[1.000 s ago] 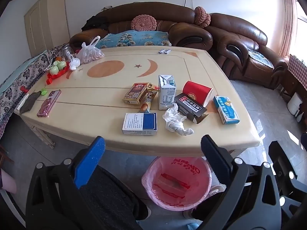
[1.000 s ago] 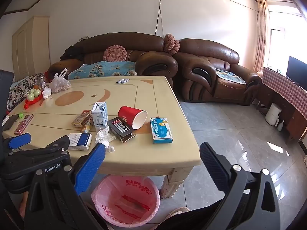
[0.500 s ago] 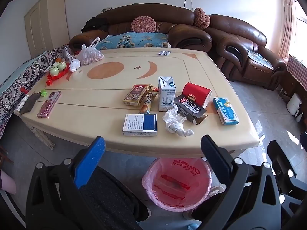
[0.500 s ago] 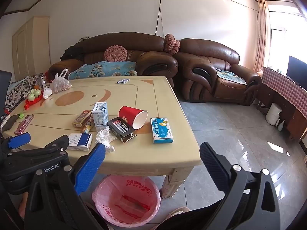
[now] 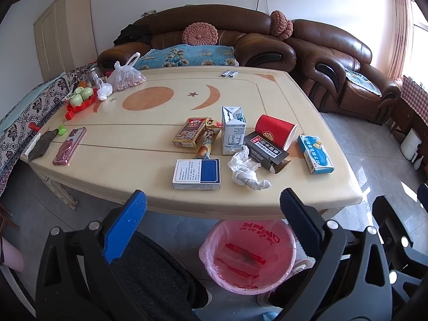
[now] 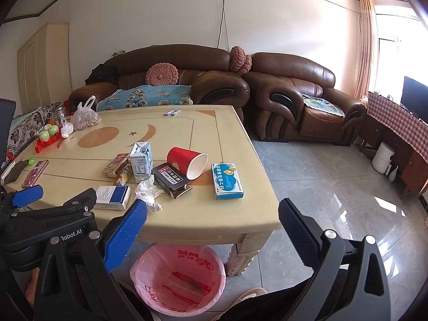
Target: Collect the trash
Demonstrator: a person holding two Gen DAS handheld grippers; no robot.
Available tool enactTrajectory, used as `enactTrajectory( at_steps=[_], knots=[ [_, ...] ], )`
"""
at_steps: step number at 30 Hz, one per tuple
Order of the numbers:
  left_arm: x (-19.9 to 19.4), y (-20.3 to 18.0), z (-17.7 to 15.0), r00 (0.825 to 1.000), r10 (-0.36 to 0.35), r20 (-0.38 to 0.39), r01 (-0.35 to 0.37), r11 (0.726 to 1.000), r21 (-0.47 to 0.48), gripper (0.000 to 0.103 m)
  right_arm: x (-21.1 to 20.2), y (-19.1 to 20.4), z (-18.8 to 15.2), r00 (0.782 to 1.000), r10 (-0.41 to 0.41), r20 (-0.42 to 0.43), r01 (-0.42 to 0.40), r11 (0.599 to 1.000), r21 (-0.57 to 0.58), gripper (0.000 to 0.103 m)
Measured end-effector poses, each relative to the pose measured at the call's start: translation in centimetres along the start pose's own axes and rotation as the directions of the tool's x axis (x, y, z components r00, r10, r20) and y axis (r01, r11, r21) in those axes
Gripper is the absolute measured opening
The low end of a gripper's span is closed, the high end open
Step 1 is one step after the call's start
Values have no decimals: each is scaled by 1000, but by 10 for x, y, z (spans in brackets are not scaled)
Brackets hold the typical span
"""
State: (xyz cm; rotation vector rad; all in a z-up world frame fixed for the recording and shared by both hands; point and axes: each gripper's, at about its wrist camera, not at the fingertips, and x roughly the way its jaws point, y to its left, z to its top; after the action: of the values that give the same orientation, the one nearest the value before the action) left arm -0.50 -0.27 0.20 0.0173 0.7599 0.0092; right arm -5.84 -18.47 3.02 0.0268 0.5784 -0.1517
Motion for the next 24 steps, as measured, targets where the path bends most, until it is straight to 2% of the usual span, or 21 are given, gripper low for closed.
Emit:
enactTrajectory(
  at_steps=[24],
  knots=[
    [-1,1,-1,1000,-1,-2,1,1000,-1,98,1,2,-1,1000,3,0,-3,1000,5,96]
  ],
)
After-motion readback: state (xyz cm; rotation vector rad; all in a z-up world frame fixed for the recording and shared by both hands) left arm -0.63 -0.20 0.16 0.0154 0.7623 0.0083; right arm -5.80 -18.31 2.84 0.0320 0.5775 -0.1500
